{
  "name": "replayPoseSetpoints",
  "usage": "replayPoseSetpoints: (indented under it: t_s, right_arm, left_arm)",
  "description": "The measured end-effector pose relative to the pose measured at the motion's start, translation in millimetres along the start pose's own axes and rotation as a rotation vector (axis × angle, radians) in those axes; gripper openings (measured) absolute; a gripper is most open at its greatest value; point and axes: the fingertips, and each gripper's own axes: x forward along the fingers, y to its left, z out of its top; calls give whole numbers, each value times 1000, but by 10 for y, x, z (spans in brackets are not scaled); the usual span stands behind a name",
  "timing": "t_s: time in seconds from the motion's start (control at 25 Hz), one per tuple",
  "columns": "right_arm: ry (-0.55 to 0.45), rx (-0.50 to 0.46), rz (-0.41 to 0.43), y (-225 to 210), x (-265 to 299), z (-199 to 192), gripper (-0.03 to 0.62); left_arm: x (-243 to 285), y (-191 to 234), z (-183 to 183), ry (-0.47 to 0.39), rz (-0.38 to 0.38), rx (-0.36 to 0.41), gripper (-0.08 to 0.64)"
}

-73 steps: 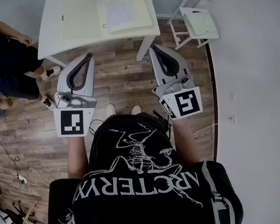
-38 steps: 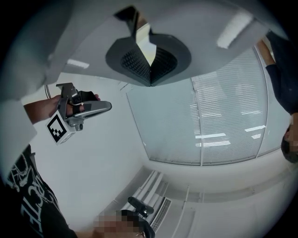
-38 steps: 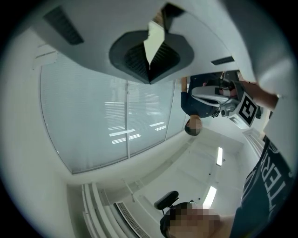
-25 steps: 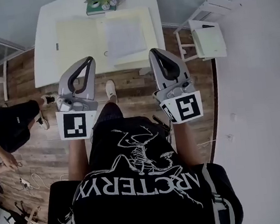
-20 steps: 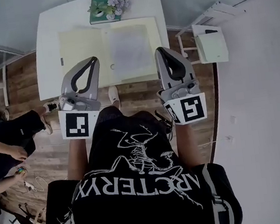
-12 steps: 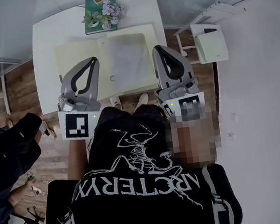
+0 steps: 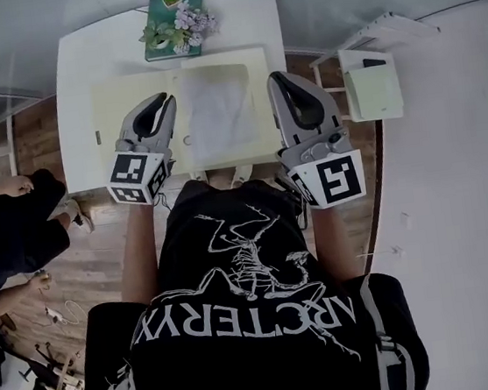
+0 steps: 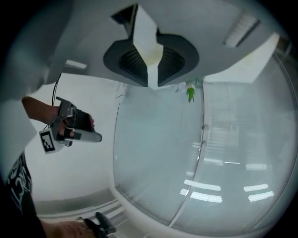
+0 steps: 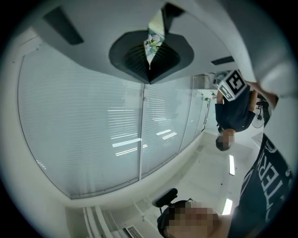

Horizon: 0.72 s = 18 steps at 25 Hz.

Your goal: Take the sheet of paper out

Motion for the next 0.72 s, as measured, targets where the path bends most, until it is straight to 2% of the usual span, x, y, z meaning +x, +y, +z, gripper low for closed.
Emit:
replayPoseSetpoints:
  t_s: [0.08, 0.12, 0.24, 0.32, 0.56, 0.72]
  right_arm:
    - [16, -7, 1, -44, -17, -48, 12]
    - [25, -9, -2, -65, -25, -73, 12]
    - [51, -6, -20, -105, -54, -143, 12]
    - [66, -10, -36, -121, -90, -166, 12]
    - [91, -20, -74, -137, -144, -194, 12]
    - [94, -27, -77, -90, -117, -168, 12]
  left_arm:
    - [265, 155, -525, 122, -19, -141, 128]
    - [397, 213, -791, 192, -29, -184, 157]
    - [697, 291, -1540, 393, -56, -265, 228]
    - [825, 302, -1878, 472, -73, -334, 258]
    - [1069, 379, -2211, 515, -94, -502, 267]
    - [1149, 385, -2273, 510, -113, -599, 267]
